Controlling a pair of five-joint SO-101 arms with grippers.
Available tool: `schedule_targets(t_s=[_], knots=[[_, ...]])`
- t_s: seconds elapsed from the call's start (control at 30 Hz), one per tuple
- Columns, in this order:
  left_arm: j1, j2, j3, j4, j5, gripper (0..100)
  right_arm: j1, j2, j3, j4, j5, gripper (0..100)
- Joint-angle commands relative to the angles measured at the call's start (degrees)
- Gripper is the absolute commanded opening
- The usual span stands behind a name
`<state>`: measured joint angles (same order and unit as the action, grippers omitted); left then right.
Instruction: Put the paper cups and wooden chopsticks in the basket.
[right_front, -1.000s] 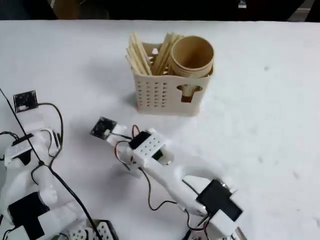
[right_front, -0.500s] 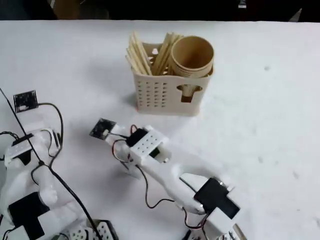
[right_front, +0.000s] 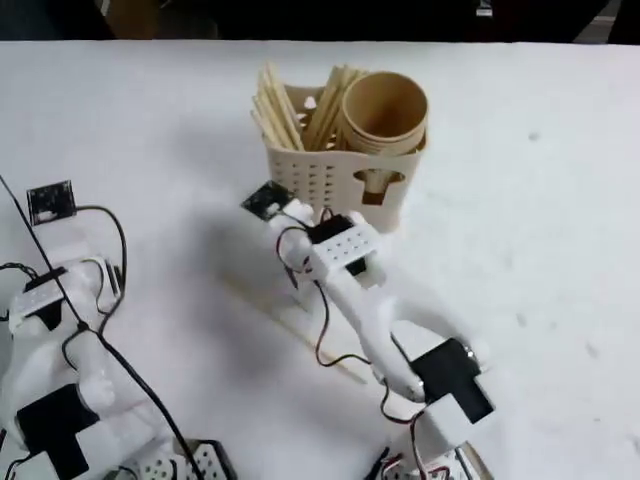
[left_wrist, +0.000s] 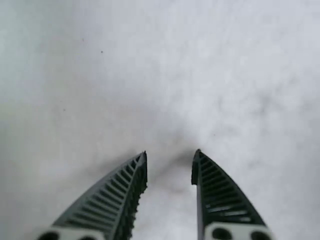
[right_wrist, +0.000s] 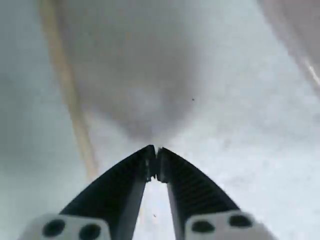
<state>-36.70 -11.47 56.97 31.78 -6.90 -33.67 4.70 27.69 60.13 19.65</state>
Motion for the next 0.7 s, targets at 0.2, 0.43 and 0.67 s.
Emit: schedule_targets(t_s=[0.2, 0.43, 0.67], knots=[[-0.48, -0.4, -0.09, -0.62, 0.44, 16, -13.32, -6.99, -1.58, 4.09, 0.7, 1.9], [-0.48, -0.4, -0.09, -0.62, 0.44, 16, -15.6, -9.01, 2.9, -5.32, 0.62, 13.1], [-0.48, -0.4, -0.09, -0.62, 0.44, 16, -14.02, -9.01, 8.35, -16.4, 0.7, 22.5]])
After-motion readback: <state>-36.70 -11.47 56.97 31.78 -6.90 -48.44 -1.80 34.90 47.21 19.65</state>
